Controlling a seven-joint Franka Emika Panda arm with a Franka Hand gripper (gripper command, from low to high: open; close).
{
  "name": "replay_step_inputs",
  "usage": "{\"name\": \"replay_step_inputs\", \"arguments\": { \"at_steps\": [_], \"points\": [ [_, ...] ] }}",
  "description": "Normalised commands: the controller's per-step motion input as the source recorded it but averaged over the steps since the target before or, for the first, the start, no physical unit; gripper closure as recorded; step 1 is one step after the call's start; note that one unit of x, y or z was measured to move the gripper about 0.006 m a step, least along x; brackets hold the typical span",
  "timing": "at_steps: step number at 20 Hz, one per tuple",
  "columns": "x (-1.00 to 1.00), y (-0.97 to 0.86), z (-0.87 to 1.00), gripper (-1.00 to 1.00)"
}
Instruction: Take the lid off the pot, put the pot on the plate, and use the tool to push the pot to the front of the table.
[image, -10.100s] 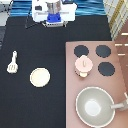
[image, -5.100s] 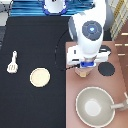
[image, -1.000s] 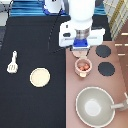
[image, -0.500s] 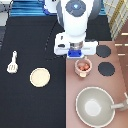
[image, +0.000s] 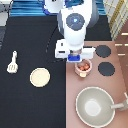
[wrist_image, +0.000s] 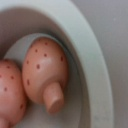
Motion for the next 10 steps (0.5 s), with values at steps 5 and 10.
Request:
{"name": "replay_step_inputs", "arguments": {
  "at_steps": [5,10],
  "points": [
    [0.50,0.00,-0.19,-1.00],
    [0.36,0.00,-0.05,1.00]
  ]
}}
